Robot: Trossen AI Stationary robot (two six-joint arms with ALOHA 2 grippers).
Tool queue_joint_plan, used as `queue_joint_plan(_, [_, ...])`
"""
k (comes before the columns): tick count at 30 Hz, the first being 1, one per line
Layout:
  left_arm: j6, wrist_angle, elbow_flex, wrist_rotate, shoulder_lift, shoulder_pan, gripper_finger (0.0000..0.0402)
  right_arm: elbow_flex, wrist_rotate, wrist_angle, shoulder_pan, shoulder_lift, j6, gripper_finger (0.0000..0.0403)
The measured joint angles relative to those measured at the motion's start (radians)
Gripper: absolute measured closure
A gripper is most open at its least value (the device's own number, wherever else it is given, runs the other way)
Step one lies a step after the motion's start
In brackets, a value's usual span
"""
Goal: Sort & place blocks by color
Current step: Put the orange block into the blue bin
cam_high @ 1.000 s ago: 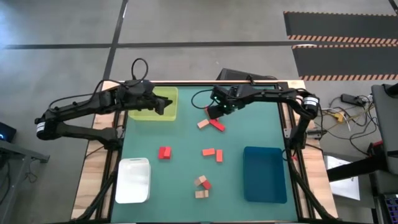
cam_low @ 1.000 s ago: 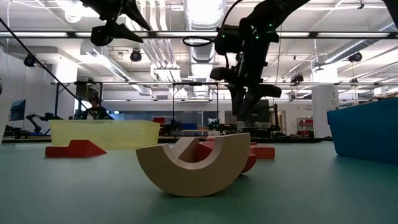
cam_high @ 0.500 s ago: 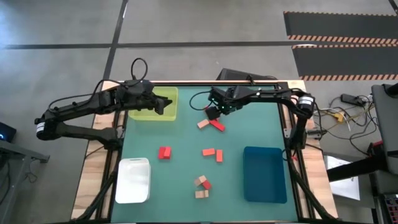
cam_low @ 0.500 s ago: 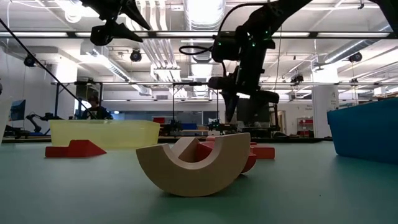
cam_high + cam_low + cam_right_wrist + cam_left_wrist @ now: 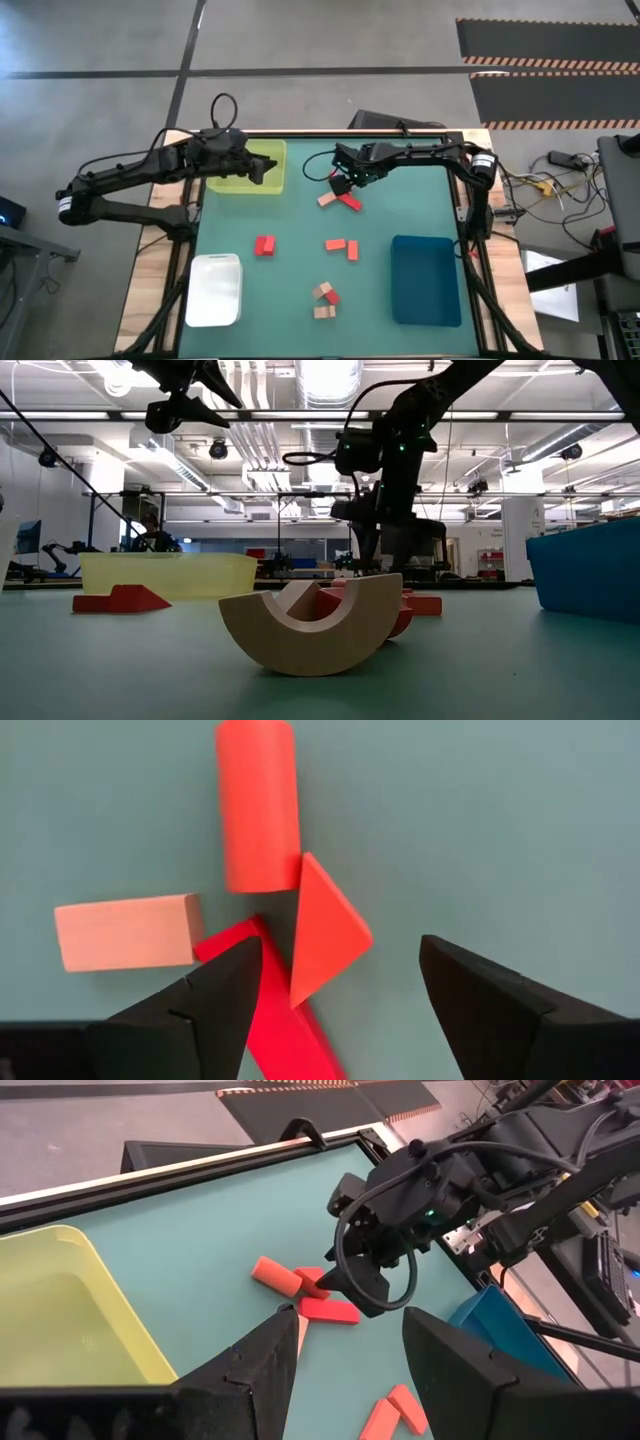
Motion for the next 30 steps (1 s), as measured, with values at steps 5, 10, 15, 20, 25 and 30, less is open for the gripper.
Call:
queue_joint_plan(5, [0.000, 0.000, 0.000, -0.017, 0.000, 0.000, 0.0237, 0.000, 0.002, 0.012, 0.000, 0.026, -0.011, 0.0147])
queue_joint_plan(10, [0.000, 0.000, 0.000, -0.024, 0.000, 0.000, 0.0237, -0.002, 0.026, 0.018, 0.004, 0.042, -0.024, 0.0157])
queue_joint_plan(15, [0.000, 0.000, 0.000, -0.024, 0.000, 0.000, 0.0237, -0.002, 0.035, 0.021, 0.004, 0.037, -0.027, 0.0159])
queue_joint_plan(20, [0.000, 0.000, 0.000, -0.024, 0.000, 0.000, 0.0237, -0.009, 0.035, 0.045, 0.004, 0.039, -0.039, 0.0159])
queue_joint_plan(25, [0.000, 0.000, 0.000, -0.024, 0.000, 0.000, 0.0237, -0.025, 0.035, 0.082, 0.006, 0.040, -0.041, 0.0159])
queue_joint_plan(30, [-0.001, 0.000, 0.000, -0.024, 0.000, 0.000, 0.0237, -0.034, 0.033, 0.083, 0.006, 0.040, -0.043, 0.0166])
